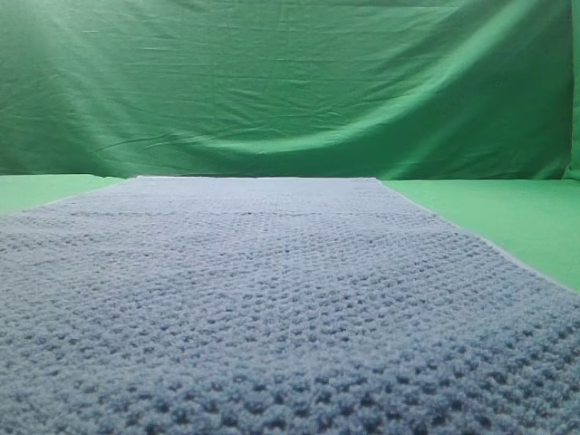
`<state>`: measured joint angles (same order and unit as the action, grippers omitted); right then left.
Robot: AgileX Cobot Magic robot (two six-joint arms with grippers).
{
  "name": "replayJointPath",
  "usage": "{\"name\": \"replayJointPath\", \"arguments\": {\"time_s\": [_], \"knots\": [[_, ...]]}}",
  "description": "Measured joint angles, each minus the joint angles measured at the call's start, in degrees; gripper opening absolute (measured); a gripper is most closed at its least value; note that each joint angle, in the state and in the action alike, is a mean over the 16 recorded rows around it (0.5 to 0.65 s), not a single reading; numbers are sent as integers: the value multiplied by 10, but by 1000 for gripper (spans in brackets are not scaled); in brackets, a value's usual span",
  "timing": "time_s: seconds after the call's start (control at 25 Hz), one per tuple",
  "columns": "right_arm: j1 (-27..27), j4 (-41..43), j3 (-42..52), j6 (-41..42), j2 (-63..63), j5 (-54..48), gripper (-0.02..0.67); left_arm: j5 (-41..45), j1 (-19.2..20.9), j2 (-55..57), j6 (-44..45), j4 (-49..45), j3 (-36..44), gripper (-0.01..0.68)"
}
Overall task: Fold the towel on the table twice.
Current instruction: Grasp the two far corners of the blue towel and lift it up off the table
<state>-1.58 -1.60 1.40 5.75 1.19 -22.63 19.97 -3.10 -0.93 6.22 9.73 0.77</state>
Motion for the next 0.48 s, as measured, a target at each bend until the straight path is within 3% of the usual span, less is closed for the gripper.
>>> {"name": "replayJointPath", "arguments": {"time_s": [0.48], "knots": [[0,0,0,0,0,0,0,0,0,0,0,0,0,0]]}}
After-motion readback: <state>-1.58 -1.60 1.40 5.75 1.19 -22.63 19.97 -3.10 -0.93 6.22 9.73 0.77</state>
